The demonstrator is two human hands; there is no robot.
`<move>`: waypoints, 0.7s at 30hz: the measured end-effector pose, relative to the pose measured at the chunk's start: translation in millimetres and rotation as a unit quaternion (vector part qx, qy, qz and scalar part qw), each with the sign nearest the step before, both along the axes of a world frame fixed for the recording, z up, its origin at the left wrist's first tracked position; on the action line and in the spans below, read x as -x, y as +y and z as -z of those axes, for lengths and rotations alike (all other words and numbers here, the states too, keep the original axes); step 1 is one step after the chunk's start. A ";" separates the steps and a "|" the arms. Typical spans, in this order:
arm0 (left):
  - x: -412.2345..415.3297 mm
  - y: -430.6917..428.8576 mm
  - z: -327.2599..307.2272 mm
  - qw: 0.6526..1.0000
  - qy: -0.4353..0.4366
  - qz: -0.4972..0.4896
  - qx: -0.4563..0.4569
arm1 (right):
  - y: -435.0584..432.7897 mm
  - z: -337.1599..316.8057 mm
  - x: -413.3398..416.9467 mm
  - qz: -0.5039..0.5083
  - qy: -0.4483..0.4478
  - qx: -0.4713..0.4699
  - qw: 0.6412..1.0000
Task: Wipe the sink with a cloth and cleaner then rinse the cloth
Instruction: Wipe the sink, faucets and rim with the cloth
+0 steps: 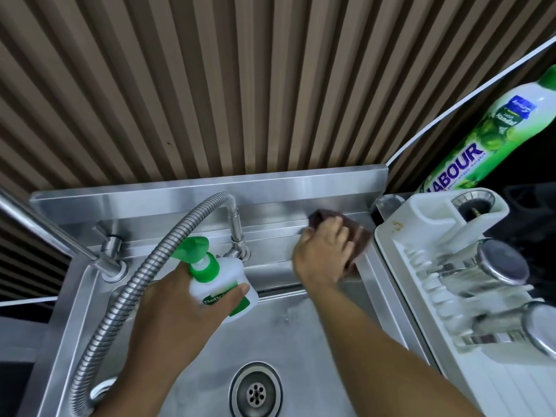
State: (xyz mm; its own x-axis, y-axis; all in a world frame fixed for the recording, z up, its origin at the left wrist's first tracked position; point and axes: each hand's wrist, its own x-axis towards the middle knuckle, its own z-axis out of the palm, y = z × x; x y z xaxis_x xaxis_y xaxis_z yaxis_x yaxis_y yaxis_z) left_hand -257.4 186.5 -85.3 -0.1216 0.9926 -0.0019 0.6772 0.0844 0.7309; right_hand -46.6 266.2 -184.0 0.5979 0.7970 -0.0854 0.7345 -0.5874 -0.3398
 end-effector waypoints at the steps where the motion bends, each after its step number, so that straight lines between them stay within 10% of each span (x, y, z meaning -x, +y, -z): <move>1: -0.2 -0.2 -1.0 1.000 0.000 -0.001 0.000 | 0.3 -0.8 17.0 -0.031 -0.009 -0.024 0.999; 7: -3.4 0.7 -7.0 1.000 0.010 -0.007 -0.004 | -16.5 6.1 64.4 -0.336 -0.032 -0.107 0.935; 17: -4.5 1.5 -5.2 1.000 0.017 0.002 0.000 | 24.4 -9.6 -49.8 0.055 0.043 0.044 0.997; 21: -0.7 2.4 -3.0 1.000 0.006 0.000 -0.005 | 24.5 2.0 -45.0 0.049 0.021 0.004 0.999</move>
